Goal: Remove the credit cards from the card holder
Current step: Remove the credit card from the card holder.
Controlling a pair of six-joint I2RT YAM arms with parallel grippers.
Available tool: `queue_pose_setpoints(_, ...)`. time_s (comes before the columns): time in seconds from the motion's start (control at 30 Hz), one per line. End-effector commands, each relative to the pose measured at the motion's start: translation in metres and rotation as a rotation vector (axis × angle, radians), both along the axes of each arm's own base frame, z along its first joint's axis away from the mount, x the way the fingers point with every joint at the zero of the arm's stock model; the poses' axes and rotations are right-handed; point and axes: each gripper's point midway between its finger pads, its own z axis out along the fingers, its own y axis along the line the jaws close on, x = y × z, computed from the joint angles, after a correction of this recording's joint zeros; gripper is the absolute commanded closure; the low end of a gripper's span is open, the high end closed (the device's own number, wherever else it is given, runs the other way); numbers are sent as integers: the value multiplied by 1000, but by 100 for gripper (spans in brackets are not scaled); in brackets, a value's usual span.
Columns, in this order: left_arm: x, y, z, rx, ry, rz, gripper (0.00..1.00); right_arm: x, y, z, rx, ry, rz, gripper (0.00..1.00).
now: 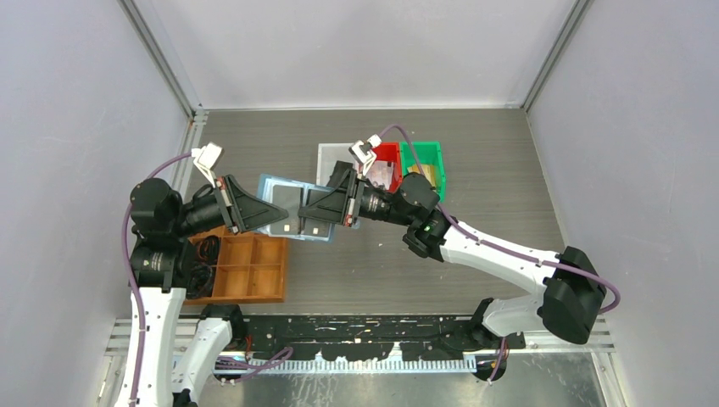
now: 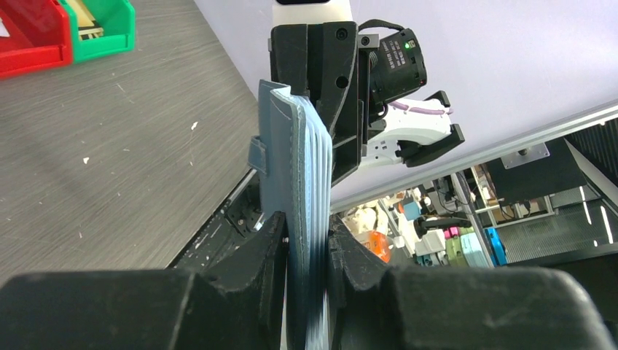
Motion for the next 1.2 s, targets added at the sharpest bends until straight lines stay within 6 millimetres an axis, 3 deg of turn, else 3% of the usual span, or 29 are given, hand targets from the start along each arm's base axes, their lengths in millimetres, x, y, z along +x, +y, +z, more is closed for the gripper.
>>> queue_pose_setpoints(0.0, -31, -4, 25, -5, -120, -108, 91, 13, 1, 9, 16, -16, -64, 95)
queue_pose_setpoints(0.07, -31, -4, 25, -5, -118, -109, 88, 11, -2, 11, 32, -18, -63, 99)
queue_pose_setpoints(0.4, -28, -4, 29, -7, -111, -103, 82, 6, -20, -3, 53, -9, -85, 99)
queue_pose_setpoints(0.73, -29, -4, 31, -11, -110, -97, 75, 4, -23, -7, 36, -10, -89, 99)
queue_pose_setpoints(0.9, -25, -4, 30, -10, -116, -81, 99, 2, -22, -6, 37, -4, -70, 99)
queue_pose_setpoints(1.03, -24, -3, 29, -2, -130, -71, 100, 4, -21, -2, 63, 17, -68, 70)
queue_pose_setpoints(1.17, -24, -3, 26, 0, -131, -70, 100, 7, -13, 7, 89, 27, -44, 63)
